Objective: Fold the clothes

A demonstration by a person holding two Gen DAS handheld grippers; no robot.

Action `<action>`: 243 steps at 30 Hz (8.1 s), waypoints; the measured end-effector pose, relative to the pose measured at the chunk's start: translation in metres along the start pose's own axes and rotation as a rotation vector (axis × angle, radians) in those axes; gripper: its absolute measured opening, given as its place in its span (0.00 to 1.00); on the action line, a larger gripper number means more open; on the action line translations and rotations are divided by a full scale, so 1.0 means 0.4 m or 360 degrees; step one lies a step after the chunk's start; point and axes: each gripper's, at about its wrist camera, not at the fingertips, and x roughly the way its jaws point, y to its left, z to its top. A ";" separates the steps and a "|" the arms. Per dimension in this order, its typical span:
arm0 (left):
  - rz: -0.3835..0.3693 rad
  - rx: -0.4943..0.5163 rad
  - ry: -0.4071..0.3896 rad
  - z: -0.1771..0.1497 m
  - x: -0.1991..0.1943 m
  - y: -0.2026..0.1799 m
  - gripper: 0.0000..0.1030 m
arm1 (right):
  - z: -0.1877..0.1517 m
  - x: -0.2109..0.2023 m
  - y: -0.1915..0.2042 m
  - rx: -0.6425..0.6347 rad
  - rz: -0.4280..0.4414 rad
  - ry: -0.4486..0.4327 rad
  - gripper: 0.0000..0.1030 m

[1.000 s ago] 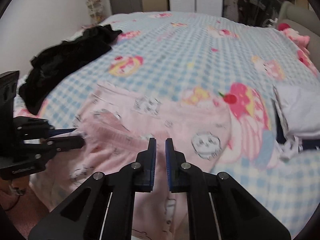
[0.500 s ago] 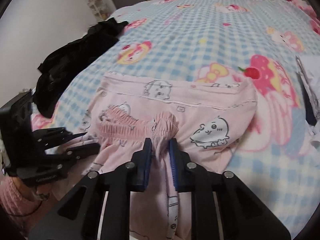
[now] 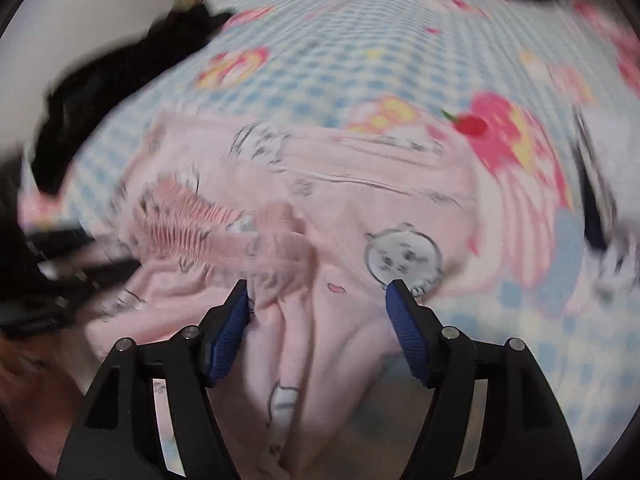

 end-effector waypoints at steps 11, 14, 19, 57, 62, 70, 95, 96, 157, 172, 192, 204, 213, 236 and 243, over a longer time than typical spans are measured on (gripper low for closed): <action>-0.0058 -0.0030 -0.0005 0.026 0.007 0.006 0.34 | 0.038 -0.040 0.014 0.0105 0.0094 -0.0150 0.65; -0.0062 -0.0019 -0.0001 0.040 0.013 0.000 0.39 | 0.034 0.001 0.094 -0.0104 0.0125 -0.0071 0.65; -0.0069 -0.0002 0.0005 0.064 0.022 -0.010 0.17 | 0.019 0.079 0.122 -0.0217 0.0015 0.0048 0.43; 0.0151 -0.0476 -0.0094 -0.020 -0.045 0.144 0.61 | -0.080 0.012 0.051 0.0293 -0.0282 -0.0037 0.70; 0.0126 -0.0451 -0.0162 -0.017 -0.062 0.121 0.44 | -0.076 0.022 0.048 0.0281 -0.0292 -0.0020 0.72; 0.0020 -0.0425 -0.0166 -0.017 -0.039 0.115 0.41 | -0.070 0.012 0.061 0.0369 -0.0067 -0.0018 0.59; -0.0002 -0.0418 -0.0116 -0.178 -0.166 0.043 0.13 | -0.239 -0.148 0.089 0.0269 -0.0061 -0.0134 0.16; -0.0003 -0.0439 -0.0095 -0.188 -0.161 0.047 0.13 | -0.264 -0.121 0.076 0.0304 -0.0066 -0.0089 0.16; 0.0429 -0.0215 -0.0198 -0.237 -0.167 -0.037 0.42 | -0.353 -0.170 0.110 0.0228 -0.0570 -0.0328 0.41; 0.0367 0.0181 -0.0057 -0.073 -0.015 -0.156 0.57 | -0.172 -0.038 0.219 -0.0149 -0.0407 -0.0210 0.41; 0.0256 0.0019 -0.0321 -0.036 -0.107 -0.068 0.59 | -0.161 -0.138 0.133 0.0061 -0.0377 -0.0375 0.39; 0.0444 0.0037 -0.0152 -0.035 -0.048 0.020 0.69 | -0.152 -0.042 0.110 -0.0038 -0.0569 -0.0218 0.39; 0.0189 -0.0044 -0.0353 -0.002 -0.102 0.000 0.67 | -0.112 -0.136 0.100 0.0069 -0.0427 -0.0356 0.41; 0.0240 -0.0030 -0.0282 -0.118 -0.151 -0.057 0.66 | -0.214 -0.126 0.202 0.0038 -0.0277 -0.0364 0.45; 0.0607 -0.0118 -0.0165 -0.161 -0.152 0.007 0.67 | -0.269 -0.091 0.147 0.0076 -0.0525 -0.0248 0.29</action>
